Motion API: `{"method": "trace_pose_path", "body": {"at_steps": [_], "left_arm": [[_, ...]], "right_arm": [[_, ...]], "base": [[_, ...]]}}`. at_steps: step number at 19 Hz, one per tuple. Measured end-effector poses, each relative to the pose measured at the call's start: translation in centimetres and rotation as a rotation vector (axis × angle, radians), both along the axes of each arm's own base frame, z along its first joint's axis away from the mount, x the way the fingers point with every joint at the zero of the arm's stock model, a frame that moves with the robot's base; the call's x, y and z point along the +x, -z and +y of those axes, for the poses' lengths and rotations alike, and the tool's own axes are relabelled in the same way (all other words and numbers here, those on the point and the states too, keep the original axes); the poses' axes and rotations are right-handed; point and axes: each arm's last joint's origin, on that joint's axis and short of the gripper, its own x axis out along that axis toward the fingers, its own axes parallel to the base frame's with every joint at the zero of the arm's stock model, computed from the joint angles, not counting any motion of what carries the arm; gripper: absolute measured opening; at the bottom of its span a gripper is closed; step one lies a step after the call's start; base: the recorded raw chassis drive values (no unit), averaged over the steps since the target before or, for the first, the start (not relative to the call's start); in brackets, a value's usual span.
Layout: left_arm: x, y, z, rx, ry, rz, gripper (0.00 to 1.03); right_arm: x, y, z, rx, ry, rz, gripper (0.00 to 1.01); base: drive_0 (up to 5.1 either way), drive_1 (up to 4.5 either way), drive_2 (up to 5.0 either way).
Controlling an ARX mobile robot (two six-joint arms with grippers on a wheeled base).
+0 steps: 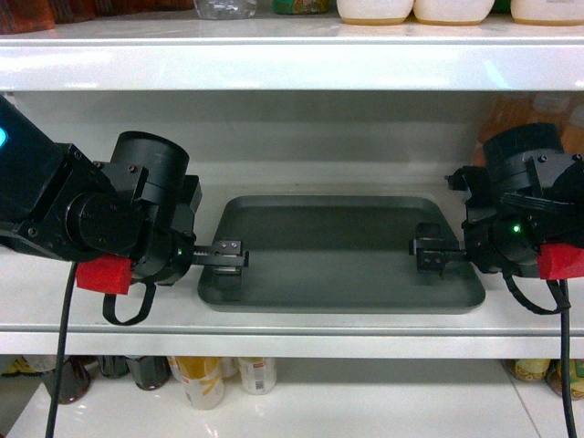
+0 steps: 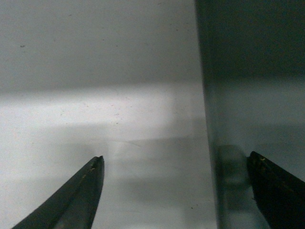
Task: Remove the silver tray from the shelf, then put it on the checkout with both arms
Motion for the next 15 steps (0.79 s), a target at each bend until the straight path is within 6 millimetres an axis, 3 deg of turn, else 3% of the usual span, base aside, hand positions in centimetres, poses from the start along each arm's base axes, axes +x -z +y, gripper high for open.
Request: {"method": "trace_pose_path", "body": {"at_steps": [1, 2, 6, 7, 8, 9, 12, 15], "left_arm": [[-0.1, 0.2, 0.0, -0.022, -0.009, 0.016, 0.8], [-0.1, 0.3, 0.0, -0.028, -0.01, 0.023, 0.77], [-0.3, 0.7, -0.1, -0.093, -0.018, 0.06, 0.44], [-0.3, 0.8, -0.1, -0.118, -0.028, 0.07, 0.34], [-0.6, 1.0, -0.1, -0.133, -0.035, 0.069, 0.18], [-0.9, 1.0, 0.4, -0.156, -0.053, 0.065, 0.05], [-2.5, 0.6, 1.2, -0.209, -0.084, 0.052, 0.03], [-6.4, -0.8, 1.9, -0.226, -0.095, 0.037, 0.03]], "right_arm": [[0.2, 0.0, 0.0, -0.002, -0.005, -0.003, 0.74], [0.1, 0.0, 0.0, -0.004, -0.006, -0.002, 0.7], [0.1, 0.2, -0.3, -0.001, -0.011, -0.008, 0.37], [0.1, 0.3, -0.4, 0.001, -0.009, -0.005, 0.28], [-0.1, 0.5, -0.7, -0.017, 0.011, -0.005, 0.1], [-0.3, 0.4, -0.7, 0.003, 0.007, 0.009, 0.03], [-1.8, 0.3, -0.8, 0.035, 0.012, -0.001, 0.03], [-5.6, -0.6, -0.5, 0.075, 0.008, -0.011, 0.03]], "base": [[0.0, 0.0, 0.0], [0.0, 0.0, 0.0], [0.0, 0.0, 0.0], [0.0, 0.0, 0.0], [0.0, 0.0, 0.0], [0.0, 0.0, 0.0], [0.0, 0.0, 0.0], [0.0, 0.0, 0.0]]}}
